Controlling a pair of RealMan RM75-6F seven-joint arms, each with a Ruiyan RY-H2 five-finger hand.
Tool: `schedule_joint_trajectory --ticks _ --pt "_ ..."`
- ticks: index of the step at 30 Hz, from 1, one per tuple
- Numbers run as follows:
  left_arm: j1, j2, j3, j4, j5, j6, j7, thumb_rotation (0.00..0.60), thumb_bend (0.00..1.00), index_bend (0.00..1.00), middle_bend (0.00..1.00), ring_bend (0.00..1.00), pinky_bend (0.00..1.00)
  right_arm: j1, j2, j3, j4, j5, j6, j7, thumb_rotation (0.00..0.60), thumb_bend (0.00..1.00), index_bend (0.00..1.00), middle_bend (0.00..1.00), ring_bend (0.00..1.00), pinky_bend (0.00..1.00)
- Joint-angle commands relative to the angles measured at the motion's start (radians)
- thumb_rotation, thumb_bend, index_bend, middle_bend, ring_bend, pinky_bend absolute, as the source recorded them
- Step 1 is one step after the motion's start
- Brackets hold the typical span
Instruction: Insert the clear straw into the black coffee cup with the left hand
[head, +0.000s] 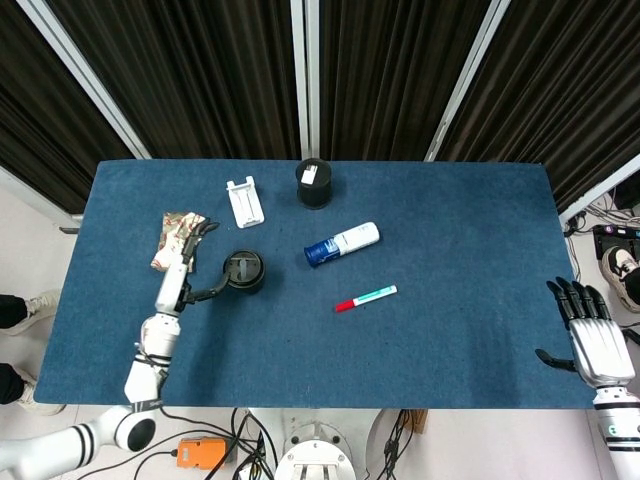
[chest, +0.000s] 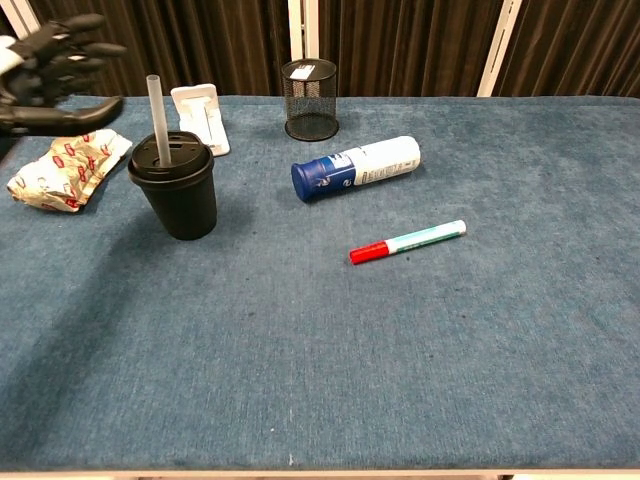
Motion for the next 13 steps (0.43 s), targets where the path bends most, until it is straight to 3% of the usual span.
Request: schedule_joint_trajectory --ticks 1,5,8,13 --pt "0.065 0.221 0.073 -0.125 0.002 -0.024 0.139 0.6 0.24 0.0 0.09 0.0 0.0 -0.005 0.007 0.005 -0.001 0.001 0.012 0.009 0.6 0.22 0.0 0.09 0.0 0.07" --pt "0.123 0.354 0.123 -0.159 -0.035 0.0 0.358 0.6 0.24 0.08 0.09 0.0 0.0 -0.014 0.02 0.013 -0.003 -0.005 0.039 0.036 0.6 0.22 0.0 0.09 0.0 0.07" --pt "0.168 0.394 0.158 -0.138 -0.048 0.043 0.503 0.6 0.24 0.09 0.09 0.0 0.0 -0.019 0.026 0.013 -0.004 -0.017 0.056 0.053 0.6 0.22 0.0 0.09 0.0 0.07" --pt "0.241 0.415 0.199 -0.13 -0.045 0.123 0.596 0.6 0.22 0.1 0.09 0.0 0.0 -0.018 0.025 0.009 -0.007 -0.036 0.059 0.072 0.6 0.22 0.0 0.09 0.0 0.07"
